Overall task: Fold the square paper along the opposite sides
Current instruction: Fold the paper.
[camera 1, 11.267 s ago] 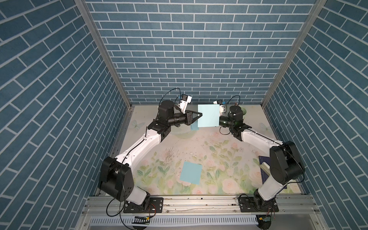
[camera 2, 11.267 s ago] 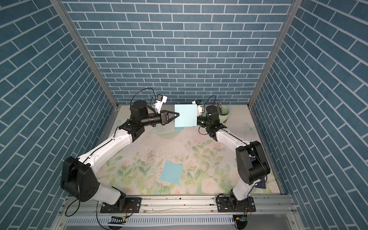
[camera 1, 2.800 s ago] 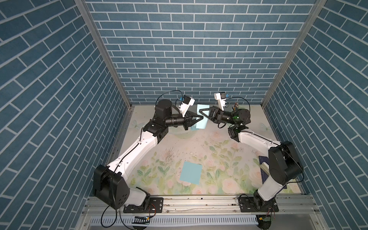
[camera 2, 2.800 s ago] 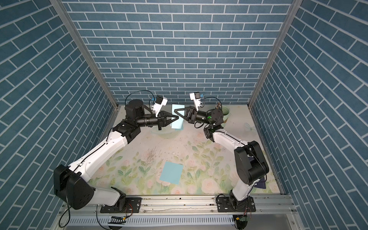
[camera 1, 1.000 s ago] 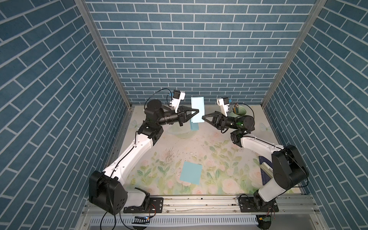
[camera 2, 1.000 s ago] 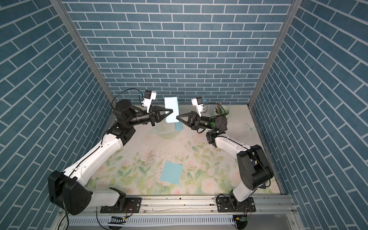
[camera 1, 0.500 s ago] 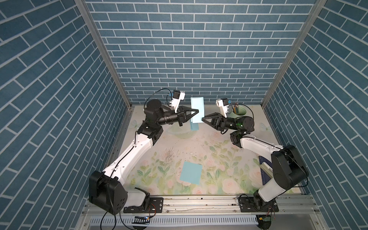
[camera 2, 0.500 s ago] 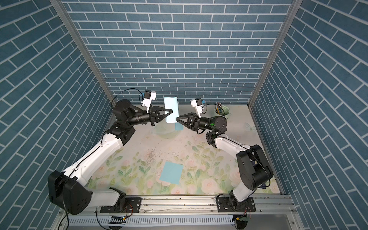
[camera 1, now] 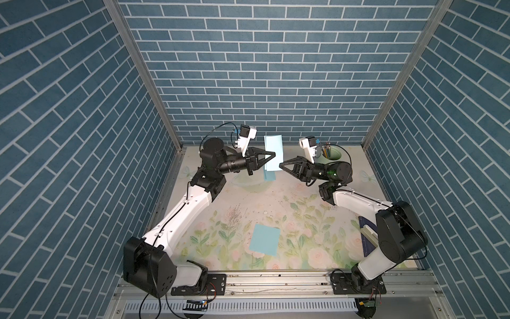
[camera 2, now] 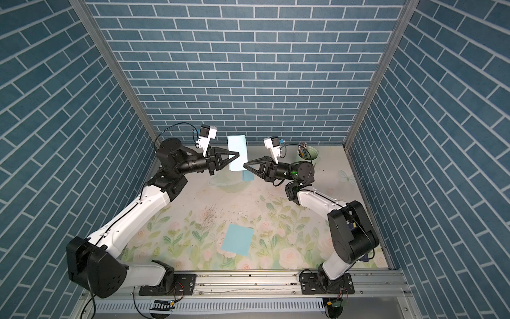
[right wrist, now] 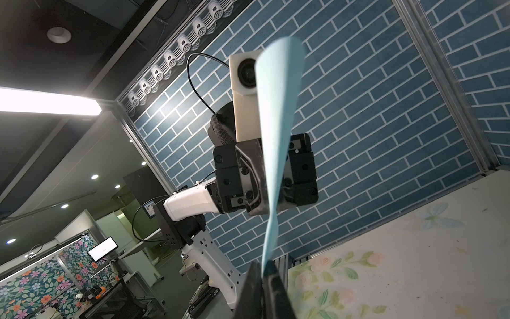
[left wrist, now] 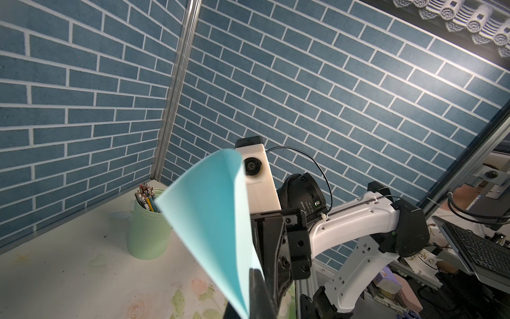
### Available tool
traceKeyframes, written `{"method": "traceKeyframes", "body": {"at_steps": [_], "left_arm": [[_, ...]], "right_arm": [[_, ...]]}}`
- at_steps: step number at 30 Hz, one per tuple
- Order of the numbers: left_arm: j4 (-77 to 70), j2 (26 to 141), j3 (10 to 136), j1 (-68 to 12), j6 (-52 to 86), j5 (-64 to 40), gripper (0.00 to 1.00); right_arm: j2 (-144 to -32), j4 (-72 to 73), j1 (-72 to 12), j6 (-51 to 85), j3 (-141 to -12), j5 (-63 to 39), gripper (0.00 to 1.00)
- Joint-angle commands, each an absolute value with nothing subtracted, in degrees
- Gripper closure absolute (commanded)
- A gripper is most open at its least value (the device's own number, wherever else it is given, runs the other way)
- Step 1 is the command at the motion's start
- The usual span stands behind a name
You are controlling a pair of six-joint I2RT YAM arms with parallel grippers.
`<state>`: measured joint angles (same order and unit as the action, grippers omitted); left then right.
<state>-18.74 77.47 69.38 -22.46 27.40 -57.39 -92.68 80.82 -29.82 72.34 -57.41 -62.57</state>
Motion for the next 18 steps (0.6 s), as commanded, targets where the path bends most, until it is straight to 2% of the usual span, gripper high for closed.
{"method": "traceKeyframes", "body": {"at_steps": [1,2,4,9,18], "left_arm": [[-19.9,75.9,68.3,-22.6,27.0,-59.0,1.0],[-19.9,75.6,67.9,-22.6,27.0,-59.1,1.0],[-20.0,75.2,67.2,-22.7,27.1,-59.0,1.0],[-19.4,74.4,66.0,-22.9,26.4,-58.9,1.0],[-17.0,73.8,66.0,-22.8,23.9,-58.5,1.0]], "right_arm": [[-93.1,81.4,-29.7,72.2,-61.6,-62.2,0.57],[-93.8,81.3,-29.7,72.3,-63.1,-61.5,0.51],[-95.0,80.6,-29.7,72.4,-65.9,-60.1,0.49],[-98.3,80.6,-30.1,74.1,-71.8,-59.1,0.53],[-98.6,80.1,-30.0,74.9,-73.8,-59.2,0.94]]}}
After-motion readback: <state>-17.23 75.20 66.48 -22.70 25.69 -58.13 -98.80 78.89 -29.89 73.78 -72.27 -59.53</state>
